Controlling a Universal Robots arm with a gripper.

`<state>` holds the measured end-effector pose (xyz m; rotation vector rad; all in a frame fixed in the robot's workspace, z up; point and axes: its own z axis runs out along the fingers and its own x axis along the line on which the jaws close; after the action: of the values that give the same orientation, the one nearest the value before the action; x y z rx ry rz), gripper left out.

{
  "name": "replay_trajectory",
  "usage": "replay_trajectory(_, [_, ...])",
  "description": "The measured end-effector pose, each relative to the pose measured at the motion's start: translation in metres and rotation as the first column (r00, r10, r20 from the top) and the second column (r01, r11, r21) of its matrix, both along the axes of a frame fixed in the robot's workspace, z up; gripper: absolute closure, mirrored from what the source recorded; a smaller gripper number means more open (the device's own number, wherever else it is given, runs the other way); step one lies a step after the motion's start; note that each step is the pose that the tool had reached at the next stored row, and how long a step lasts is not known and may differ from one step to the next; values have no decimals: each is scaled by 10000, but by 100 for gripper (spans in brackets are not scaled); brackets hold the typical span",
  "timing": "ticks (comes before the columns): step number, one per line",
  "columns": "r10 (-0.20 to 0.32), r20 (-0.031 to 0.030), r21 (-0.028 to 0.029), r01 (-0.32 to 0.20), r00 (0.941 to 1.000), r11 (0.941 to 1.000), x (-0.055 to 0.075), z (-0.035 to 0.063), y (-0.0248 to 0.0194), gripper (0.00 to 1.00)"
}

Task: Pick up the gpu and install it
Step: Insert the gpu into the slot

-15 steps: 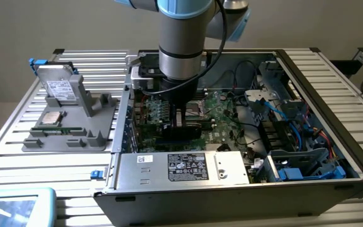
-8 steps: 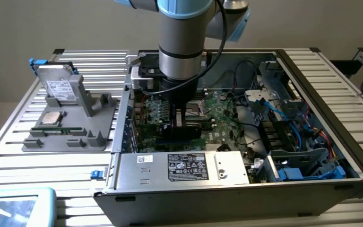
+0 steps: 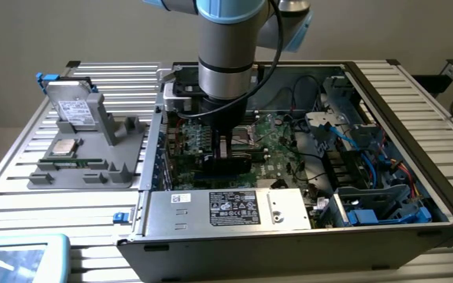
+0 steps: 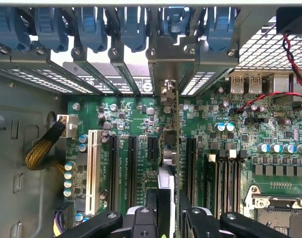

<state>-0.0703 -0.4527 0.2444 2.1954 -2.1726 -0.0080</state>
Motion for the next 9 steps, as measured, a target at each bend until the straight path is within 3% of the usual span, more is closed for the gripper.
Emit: replay_trajectory(9, [0, 0, -2, 0, 10000, 10000, -3, -2, 5, 73])
